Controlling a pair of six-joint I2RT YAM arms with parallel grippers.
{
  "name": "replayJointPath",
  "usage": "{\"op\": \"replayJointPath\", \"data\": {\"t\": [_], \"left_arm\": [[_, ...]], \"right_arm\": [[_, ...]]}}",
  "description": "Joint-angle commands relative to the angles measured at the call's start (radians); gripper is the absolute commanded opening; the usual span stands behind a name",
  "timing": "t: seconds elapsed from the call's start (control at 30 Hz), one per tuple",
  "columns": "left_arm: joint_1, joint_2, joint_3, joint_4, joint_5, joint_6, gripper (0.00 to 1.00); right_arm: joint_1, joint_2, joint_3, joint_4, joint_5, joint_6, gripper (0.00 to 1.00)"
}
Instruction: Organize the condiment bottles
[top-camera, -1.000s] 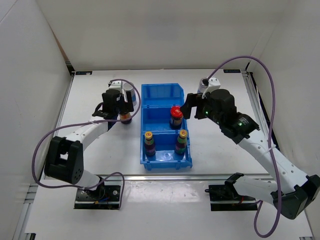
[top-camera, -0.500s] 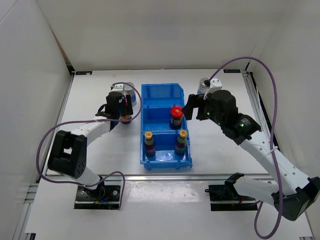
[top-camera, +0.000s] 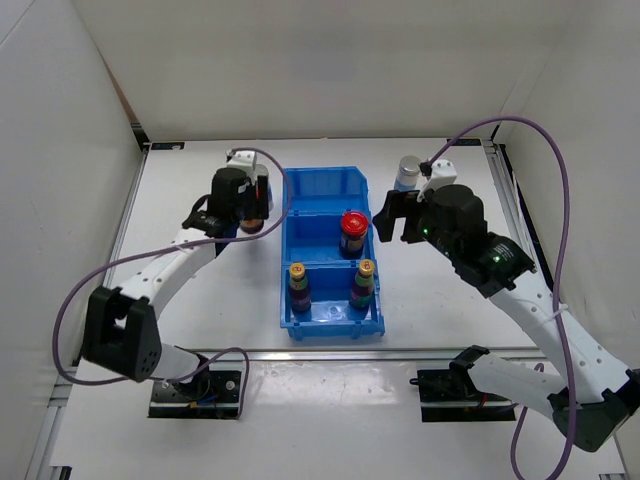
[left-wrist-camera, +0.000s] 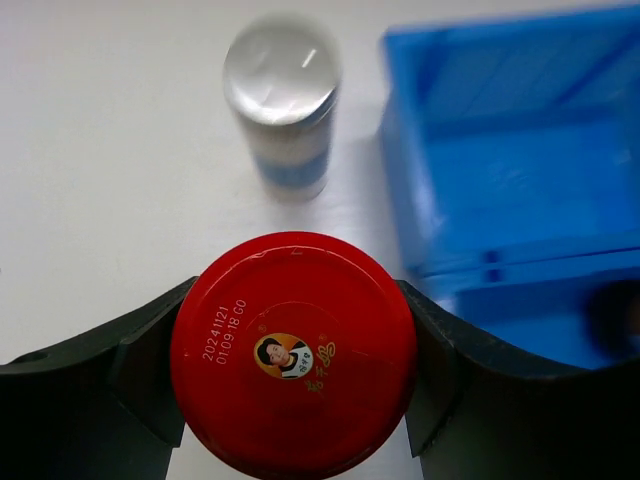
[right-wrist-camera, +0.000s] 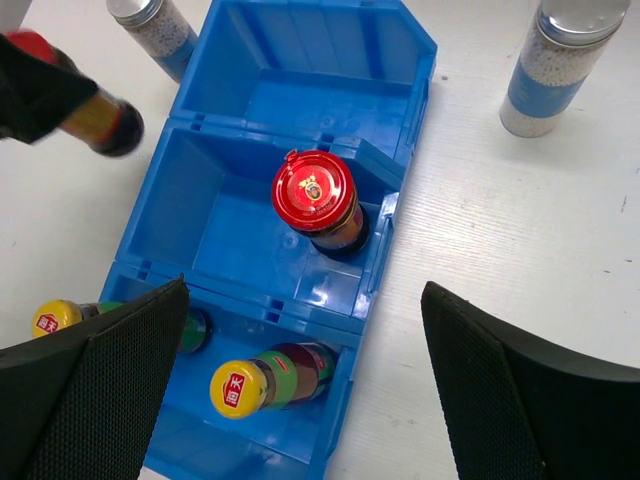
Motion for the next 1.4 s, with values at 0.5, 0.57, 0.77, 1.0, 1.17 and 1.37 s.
{"op": "replayJointPath", "data": {"t": [0.5, 0.57, 0.77, 1.0, 1.17, 1.37], "left_arm": [[-0.358, -0.148, 0.017, 0.160, 0.038, -0.013, 0.11], [-0.369, -0.137, -0.023, 0.184, 0.014, -0.023, 0.11], [-0.369, -0.053, -0.070, 0.229, -0.026, -0.032, 0.12], [-0.369, 0.050, -0.098, 0.318, -0.075, -0.041, 0.25], [-0.369, 0.075, -0.066, 0.318, -0.118, -0.041, 0.87], [-0.378, 0.001, 0.031, 0.222, -0.147, 0.006, 1.00]], "right_arm": [[-0.013, -0.039, -0.033, -0.027, 0.087, -0.016, 1.00], [-0.013, -0.039, -0.042, -0.027, 0.096, -0.016, 1.00], [-0.013, -0.048, -0.042, -0.027, 0.096, -0.016, 1.00], [-0.013, -0.048, -0.042, -0.027, 0.105, -0.016, 1.00], [-0.013, -0.002, -0.022, -0.027, 0.185, -0.063, 1.00], [-0.089, 0.171, 0.084, -0.017, 0.203, -0.179, 1.00]]}}
